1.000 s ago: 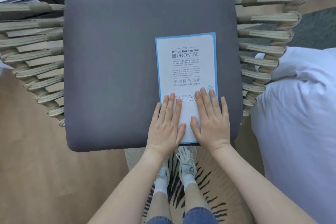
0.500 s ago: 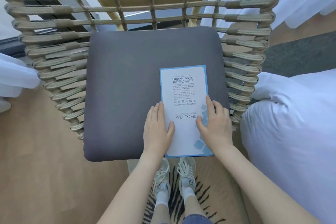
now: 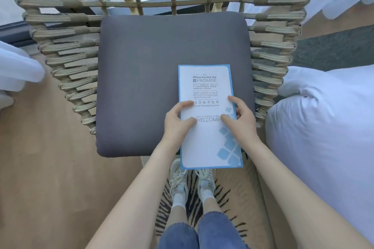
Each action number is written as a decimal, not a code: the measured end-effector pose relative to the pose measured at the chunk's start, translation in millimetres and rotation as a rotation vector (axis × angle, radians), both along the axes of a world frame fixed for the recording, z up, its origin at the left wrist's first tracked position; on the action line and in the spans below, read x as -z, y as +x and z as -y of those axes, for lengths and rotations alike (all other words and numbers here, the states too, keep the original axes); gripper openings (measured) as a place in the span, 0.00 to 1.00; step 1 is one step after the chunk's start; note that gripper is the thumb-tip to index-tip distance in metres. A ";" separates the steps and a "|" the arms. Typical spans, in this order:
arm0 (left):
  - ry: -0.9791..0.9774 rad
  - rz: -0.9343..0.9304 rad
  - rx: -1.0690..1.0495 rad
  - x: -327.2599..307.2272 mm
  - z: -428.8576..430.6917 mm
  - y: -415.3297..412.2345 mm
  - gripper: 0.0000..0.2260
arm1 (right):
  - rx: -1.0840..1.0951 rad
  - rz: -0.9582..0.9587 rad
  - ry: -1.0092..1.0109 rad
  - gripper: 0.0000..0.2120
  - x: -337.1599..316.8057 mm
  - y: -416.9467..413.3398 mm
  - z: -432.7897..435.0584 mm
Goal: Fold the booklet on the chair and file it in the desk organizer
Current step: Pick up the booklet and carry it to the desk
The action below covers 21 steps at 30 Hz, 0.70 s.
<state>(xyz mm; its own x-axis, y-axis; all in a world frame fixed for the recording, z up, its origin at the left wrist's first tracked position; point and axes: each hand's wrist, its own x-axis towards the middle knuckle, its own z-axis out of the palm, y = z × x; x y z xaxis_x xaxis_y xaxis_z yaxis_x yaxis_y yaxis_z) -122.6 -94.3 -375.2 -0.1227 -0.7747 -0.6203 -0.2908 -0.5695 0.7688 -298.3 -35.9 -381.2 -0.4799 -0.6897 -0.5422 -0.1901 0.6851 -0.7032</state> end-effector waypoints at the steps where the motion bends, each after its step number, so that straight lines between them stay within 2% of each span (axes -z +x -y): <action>1: 0.025 -0.025 -0.005 -8.5 -0.9 3.6 0.21 | 0.008 0.035 -0.019 0.26 -9.0 -1.8 -3.1; 7: 0.009 -0.117 0.005 -105.5 -5.6 17.2 0.21 | 0.028 0.182 -0.154 0.26 -104.6 -4.6 -13.2; 13: -0.090 -0.204 -0.007 -251.1 -6.1 23.1 0.19 | 0.069 0.277 -0.345 0.25 -250.7 -3.3 -9.6; 21: -0.334 -0.359 -0.104 -444.8 14.0 25.3 0.21 | -0.050 0.312 -0.609 0.25 -453.1 -3.1 21.3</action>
